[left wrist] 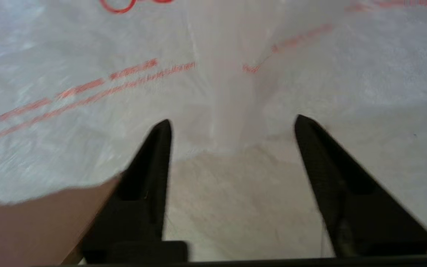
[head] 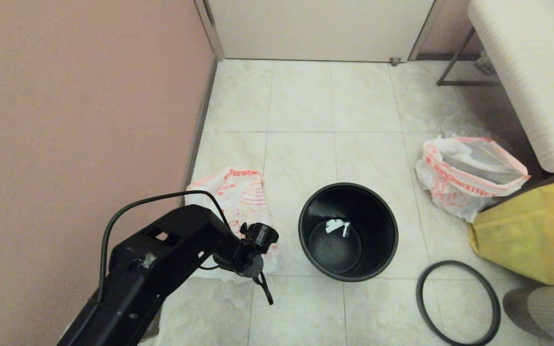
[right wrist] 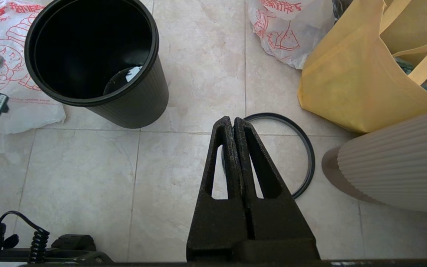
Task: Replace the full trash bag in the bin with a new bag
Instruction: Pick up a new trash bag
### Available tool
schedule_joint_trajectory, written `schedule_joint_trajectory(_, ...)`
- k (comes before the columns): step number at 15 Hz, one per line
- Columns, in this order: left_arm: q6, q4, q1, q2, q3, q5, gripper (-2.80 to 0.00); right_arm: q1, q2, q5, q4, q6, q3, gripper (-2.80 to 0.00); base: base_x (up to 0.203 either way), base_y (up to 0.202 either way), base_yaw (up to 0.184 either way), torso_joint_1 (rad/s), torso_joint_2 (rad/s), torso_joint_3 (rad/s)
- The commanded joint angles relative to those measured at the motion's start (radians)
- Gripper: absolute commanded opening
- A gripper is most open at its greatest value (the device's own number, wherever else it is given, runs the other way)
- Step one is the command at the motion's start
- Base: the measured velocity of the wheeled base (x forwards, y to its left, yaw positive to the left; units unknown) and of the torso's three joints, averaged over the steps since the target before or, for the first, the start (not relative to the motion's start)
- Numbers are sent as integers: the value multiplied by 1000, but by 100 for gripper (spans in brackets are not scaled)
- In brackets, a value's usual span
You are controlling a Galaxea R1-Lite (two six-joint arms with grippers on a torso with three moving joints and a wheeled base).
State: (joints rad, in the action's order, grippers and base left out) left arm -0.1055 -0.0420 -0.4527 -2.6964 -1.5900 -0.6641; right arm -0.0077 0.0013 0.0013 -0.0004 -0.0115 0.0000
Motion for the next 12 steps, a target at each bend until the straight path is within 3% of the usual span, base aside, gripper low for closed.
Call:
schedule_joint_trajectory(1,1,26,17,-72,-71,-5,0,0,1,0,0,-1,0,-280,0,0,0,0,0,0)
schedule_joint_trajectory(4,-2,105,56,-149,-201,-5,0,0,0,0,-1,-1,0,-280,0,0,0,0,0,0)
schedule_joint_trajectory(8,7,117,103,-292,-358,-48,0,0,0,0,-1,-1,0,-280,0,0,0,0,0,0)
schedule_joint_trajectory(10,82,105,105,-305,-369,-57,0,0,1,0,-1,-1,0,-280,0,0,0,0,0,0)
schedule_joint_trajectory(12,86,111,105,-313,-369,-52,0,0,0,0,-1,-1,0,-280,0,0,0,0,0,0)
